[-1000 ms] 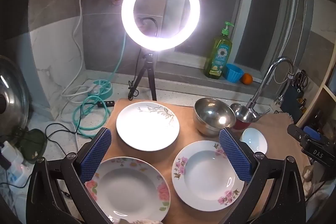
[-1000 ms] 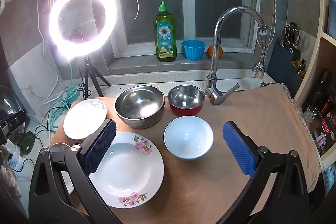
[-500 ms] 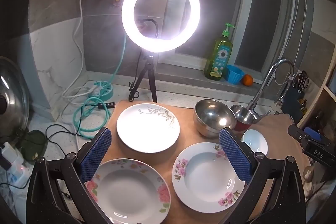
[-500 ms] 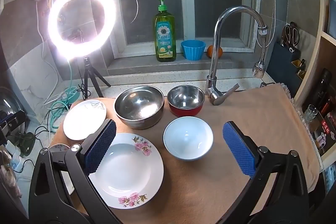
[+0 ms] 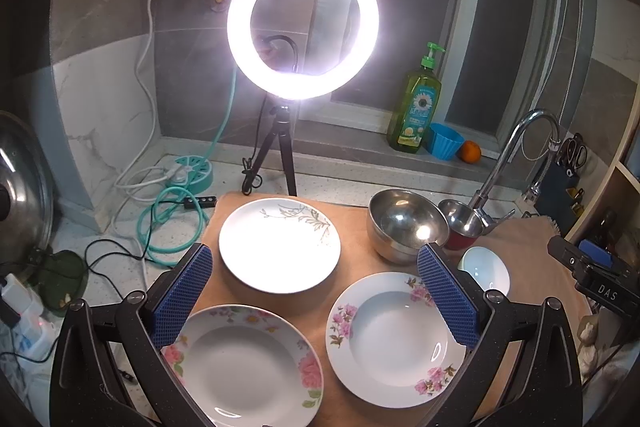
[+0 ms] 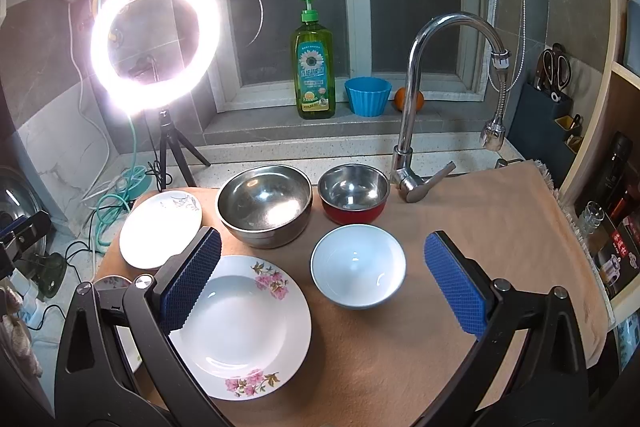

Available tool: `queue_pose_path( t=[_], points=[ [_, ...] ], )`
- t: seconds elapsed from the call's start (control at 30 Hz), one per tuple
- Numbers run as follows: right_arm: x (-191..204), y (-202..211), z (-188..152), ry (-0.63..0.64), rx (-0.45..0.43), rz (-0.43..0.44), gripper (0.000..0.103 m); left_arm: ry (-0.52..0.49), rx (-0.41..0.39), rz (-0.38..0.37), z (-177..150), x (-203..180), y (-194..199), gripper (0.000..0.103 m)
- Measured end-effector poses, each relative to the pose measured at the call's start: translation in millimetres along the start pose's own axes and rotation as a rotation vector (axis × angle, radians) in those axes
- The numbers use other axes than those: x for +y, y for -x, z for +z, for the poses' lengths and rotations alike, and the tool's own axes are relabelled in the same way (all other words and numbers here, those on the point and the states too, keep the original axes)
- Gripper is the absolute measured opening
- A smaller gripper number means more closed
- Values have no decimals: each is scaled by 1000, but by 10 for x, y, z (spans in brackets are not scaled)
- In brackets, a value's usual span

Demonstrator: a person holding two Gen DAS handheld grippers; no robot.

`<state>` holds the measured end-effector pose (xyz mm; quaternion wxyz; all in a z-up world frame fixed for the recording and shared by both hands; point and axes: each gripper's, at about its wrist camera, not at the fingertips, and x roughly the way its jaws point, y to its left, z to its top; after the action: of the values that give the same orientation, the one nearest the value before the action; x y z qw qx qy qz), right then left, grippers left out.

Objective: Organize plates and bowls

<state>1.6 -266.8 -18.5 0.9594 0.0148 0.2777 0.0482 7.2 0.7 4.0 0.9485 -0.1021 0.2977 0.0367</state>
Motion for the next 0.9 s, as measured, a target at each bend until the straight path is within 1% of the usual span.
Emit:
queue_pose_path(
  t=[0.17, 0.33, 0.83, 0.9],
  points=[
    [-9, -15, -34, 0, 1, 1, 103, 0, 0, 1, -4, -1, 2, 102],
    [-9, 0, 12, 1, 1, 0, 103, -1, -1, 1, -11, -1, 6, 102],
    [-21, 22, 12, 0, 2, 2, 103, -3, -2, 1, -20, -13, 3, 102],
    [6, 0, -24, 1, 2, 1, 103, -2, -2, 1, -20, -13, 3, 102]
  ],
)
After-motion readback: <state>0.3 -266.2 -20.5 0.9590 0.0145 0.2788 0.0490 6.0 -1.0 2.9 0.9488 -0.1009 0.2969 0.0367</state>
